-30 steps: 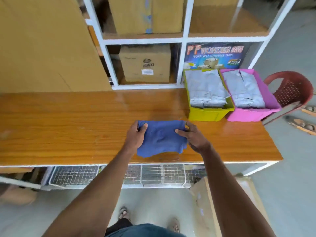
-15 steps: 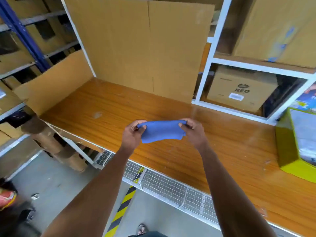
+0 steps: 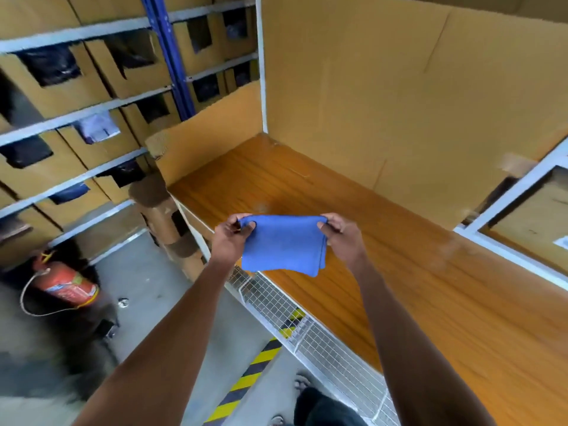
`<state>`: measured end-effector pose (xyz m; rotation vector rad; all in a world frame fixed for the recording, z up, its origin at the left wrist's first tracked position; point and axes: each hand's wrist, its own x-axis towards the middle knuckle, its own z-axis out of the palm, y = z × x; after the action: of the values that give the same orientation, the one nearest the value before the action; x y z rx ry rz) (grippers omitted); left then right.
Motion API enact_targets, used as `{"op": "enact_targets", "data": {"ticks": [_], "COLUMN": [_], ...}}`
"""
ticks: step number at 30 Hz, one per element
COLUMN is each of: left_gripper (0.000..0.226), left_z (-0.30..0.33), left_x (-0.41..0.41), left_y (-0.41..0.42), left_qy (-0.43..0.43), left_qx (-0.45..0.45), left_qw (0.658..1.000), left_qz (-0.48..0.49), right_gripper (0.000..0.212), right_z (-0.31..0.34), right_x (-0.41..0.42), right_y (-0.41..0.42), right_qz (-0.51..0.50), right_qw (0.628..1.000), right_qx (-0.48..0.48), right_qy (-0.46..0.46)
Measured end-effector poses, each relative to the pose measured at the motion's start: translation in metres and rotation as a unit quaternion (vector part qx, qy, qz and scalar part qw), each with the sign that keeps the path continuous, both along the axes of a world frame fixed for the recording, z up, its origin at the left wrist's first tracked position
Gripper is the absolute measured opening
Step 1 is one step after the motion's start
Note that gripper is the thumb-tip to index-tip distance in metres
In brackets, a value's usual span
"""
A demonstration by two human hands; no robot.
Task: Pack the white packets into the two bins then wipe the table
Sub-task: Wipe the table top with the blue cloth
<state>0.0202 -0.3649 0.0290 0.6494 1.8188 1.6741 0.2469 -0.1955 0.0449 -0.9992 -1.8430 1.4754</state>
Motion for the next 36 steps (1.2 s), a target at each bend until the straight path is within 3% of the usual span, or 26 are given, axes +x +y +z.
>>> {"op": "enact_targets", "data": {"ticks": [9, 12, 18, 23, 25, 27, 31, 34, 36], "left_gripper": [0.017, 0.013, 0.029, 0.010, 0.012, 0.014, 0.028, 0.037, 0.039], "left_z": [-0.016, -0.014, -0.024, -0.021, -0.024, -0.028, -0.037, -0.050, -0.062], "left_x": [-0.111, -0.148, -0.222, -0.266, -0.284, -0.297, -0.312, -0.309, -0.299], "left_y": [-0.005, -0.001, 0.017, 0.049, 0.070, 0.094, 0.135, 0.151, 0.152], "left_qy": [0.019, 0.045, 0.086, 0.141, 0.165, 0.188, 0.177, 0.309, 0.335], "left_qx": [-0.046, -0.082, -0.172, -0.201, -0.205, -0.199, -0.176, -0.187, -0.172], "left_qw": [0.996, 0.992, 0.976, 0.968, 0.964, 0.962, 0.968, 0.927, 0.912], "left_qz": [0.074, 0.089, 0.099, 0.050, 0.027, 0.015, -0.038, -0.102, -0.165], "right_gripper": [0.010, 0.015, 0.011, 0.012, 0.004, 0.020, 0.016, 0.030, 0.026], "right_z": [-0.029, -0.029, -0.041, -0.056, -0.070, -0.102, -0.094, -0.097, -0.105], "right_x": [-0.140, -0.181, -0.252, -0.292, -0.304, -0.312, -0.328, -0.334, -0.329], "right_y": [0.030, 0.039, 0.062, 0.076, 0.089, 0.111, 0.111, 0.098, 0.086], "right_qz": [0.090, 0.103, 0.114, 0.067, 0.046, 0.024, -0.093, -0.184, -0.201], "right_qw": [0.994, 0.991, 0.990, 0.992, 0.992, 0.991, 0.983, 0.965, 0.955], "right_qx": [-0.061, -0.076, -0.060, -0.067, -0.031, -0.025, 0.002, 0.048, 0.082], "right_qy": [-0.017, -0.023, -0.054, -0.088, -0.116, -0.125, -0.160, -0.180, -0.202]}}
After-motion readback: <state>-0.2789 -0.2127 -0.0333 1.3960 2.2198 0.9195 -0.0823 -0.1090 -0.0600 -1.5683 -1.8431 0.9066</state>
